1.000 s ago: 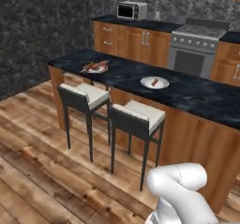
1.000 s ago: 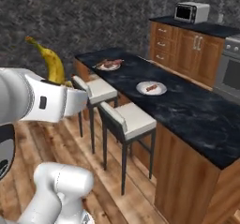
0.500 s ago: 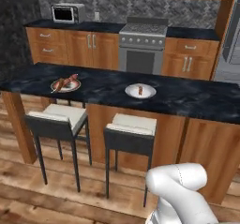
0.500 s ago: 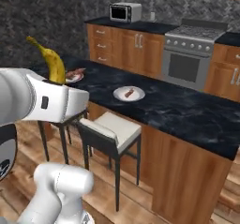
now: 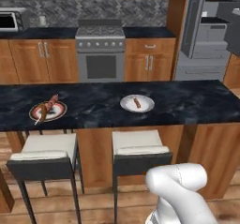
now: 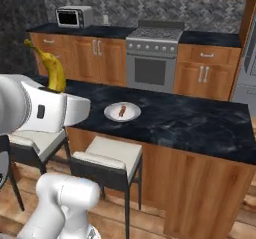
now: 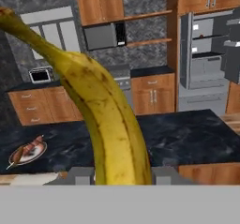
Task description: Pick up each banana from the fridge and place one banana on each plate on the dining counter.
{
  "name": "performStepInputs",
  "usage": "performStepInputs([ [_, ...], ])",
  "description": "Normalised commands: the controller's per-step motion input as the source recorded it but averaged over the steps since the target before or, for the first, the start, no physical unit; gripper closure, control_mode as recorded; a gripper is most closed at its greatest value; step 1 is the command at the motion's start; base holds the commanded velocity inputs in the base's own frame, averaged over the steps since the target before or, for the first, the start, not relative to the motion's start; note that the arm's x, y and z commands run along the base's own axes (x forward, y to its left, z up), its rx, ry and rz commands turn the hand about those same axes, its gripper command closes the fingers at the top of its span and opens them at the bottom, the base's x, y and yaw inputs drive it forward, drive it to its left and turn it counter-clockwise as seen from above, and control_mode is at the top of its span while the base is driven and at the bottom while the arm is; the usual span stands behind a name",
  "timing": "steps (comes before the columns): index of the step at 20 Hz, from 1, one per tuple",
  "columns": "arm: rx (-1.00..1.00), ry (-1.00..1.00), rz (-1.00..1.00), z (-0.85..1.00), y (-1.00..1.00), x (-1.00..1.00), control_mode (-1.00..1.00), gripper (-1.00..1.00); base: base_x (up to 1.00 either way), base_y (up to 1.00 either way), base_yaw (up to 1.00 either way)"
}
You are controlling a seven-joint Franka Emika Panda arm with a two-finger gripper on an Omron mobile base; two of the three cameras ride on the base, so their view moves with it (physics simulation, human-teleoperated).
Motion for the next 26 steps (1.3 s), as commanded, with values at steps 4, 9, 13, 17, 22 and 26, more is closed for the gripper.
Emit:
performStepInputs([
  [4,0.00,0.00,0.00,0.00,0.00,0.00,1.00,1.00,0.99,0.22,-0.25],
  [9,0.00,0.00,0.00,0.00,0.00,0.00,1.00,1.00,1.00,0.00,-0.01],
  [13,0.00,0.15,0.00,0.00,0.01,0.50,-1.00,1.00,0.50,0.00,0.00],
  [17,-0.04,0.48,0.12,-0.28,0.23,1.00,-1.00,1.00,0.00,0.00,0.00],
  [22,-0.11,0.41,0.39,-0.55,0.13,0.89,-1.00,1.00,0.00,0.00,0.00],
  [26,-0.10,0.23,0.47,-0.75,0.02,0.69,-1.00,1.00,0.00,0.00,0.00],
])
